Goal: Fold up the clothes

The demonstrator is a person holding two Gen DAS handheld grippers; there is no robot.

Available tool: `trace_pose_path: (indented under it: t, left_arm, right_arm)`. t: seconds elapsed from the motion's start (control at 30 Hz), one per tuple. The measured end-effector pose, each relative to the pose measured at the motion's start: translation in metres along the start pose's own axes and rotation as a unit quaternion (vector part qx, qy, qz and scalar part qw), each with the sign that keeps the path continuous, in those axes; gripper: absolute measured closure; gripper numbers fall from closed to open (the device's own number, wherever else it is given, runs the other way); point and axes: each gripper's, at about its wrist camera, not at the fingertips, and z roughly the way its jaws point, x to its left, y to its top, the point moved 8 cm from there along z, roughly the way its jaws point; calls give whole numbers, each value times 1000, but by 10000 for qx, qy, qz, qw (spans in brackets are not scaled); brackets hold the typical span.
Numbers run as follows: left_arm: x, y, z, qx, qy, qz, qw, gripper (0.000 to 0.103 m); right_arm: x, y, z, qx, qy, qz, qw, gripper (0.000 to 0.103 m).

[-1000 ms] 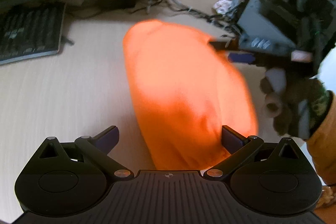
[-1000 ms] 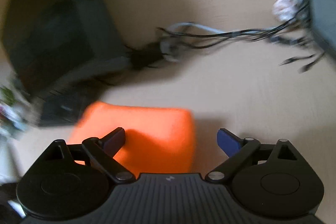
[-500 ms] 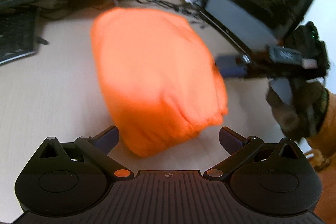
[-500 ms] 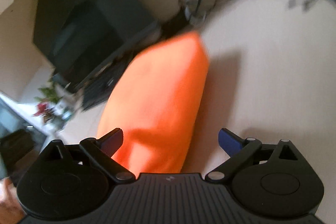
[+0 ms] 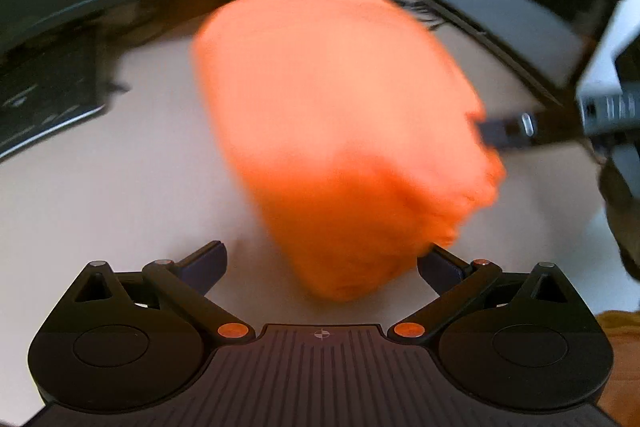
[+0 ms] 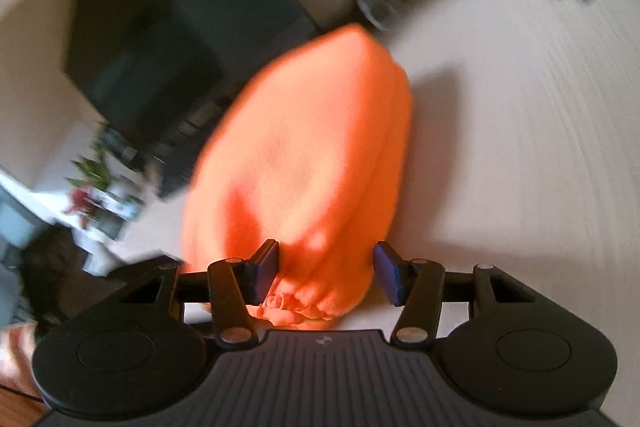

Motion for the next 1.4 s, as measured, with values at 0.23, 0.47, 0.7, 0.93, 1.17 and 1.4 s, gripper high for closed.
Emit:
trace_pose_path:
  t: [0.23,0.47,0.7,0.93,1.17,1.4]
  left_arm:
    - [5,2,-30,-247,-822,-409,9955,0]
    - [26,43,-31,-873,-1302,-1754,9719,0]
    - [-3,37,10,-273,-511,-1315,9896,0]
    - [-4,30,10,-199,-385,-1353,9899,0]
    - [-3,28,6,-220,-284,-1413,9893,0]
    - [0,27,5,-209,-310,-1478,9883,0]
  right_arm:
    - [4,-10,0,148,-307,-607,9976,50]
    - [6,-15,-12,224,-379,-1166,9922,42]
    - [8,9,-45,-269,-416,-1423,9886,34]
    - [-1,67,-29,-820,-481,-773,9925,25]
    - [3,63,-7,-637,552,184,9963,46]
    - [-9,65,3,-498,-405,-499,9967,47]
